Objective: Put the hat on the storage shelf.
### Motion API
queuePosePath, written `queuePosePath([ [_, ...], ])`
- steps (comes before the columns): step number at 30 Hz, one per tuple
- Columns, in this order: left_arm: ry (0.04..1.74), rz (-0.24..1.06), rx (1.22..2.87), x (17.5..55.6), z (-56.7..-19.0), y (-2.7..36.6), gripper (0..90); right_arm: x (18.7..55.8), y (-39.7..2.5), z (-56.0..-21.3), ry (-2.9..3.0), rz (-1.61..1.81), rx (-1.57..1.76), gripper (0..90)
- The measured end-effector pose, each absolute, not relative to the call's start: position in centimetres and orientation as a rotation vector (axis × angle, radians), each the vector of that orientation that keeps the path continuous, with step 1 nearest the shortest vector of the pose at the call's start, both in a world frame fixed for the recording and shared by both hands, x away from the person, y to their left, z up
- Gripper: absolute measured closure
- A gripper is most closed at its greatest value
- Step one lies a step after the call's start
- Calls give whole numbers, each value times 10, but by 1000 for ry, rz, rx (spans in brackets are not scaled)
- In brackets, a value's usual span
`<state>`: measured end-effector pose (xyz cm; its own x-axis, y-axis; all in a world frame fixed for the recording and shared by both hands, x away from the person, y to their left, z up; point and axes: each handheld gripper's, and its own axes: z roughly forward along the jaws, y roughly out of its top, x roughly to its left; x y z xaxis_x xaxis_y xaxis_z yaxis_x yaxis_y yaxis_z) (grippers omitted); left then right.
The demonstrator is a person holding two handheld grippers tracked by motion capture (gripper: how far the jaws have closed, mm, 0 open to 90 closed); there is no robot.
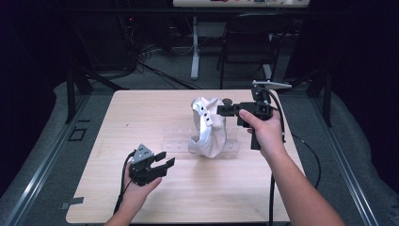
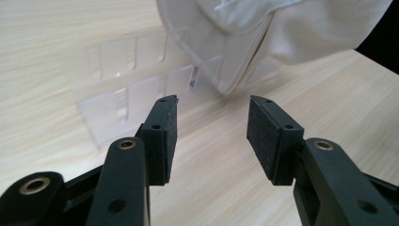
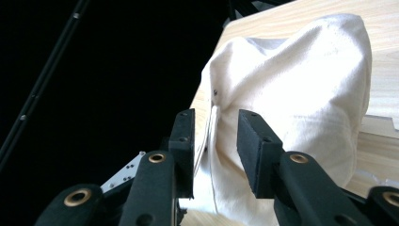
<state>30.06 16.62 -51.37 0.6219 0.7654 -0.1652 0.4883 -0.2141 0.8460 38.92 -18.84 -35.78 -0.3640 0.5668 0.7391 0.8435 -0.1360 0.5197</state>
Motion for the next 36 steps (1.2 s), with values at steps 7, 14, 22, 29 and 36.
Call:
queuePosePath([
  [7, 1055, 406, 1865, 294, -517, 193, 523, 368, -203, -363, -1864, -1584, -1537, 650],
  [14, 1102, 420, 1853, 298, -522, 206, 515, 348, -210, -366, -1937, -1612, -1549, 623],
  [22, 1120, 442, 1841, 300, -524, 211, 496, 325, -213, -378, -1978, -1637, -1528, 607],
  [29, 1131, 443, 1838, 301, -528, 213, 487, 305, -226, -395, -1977, -1679, -1557, 567],
  [36, 1139, 455, 1842, 303, -530, 213, 478, 300, -246, -414, -1990, -1642, -1641, 558],
])
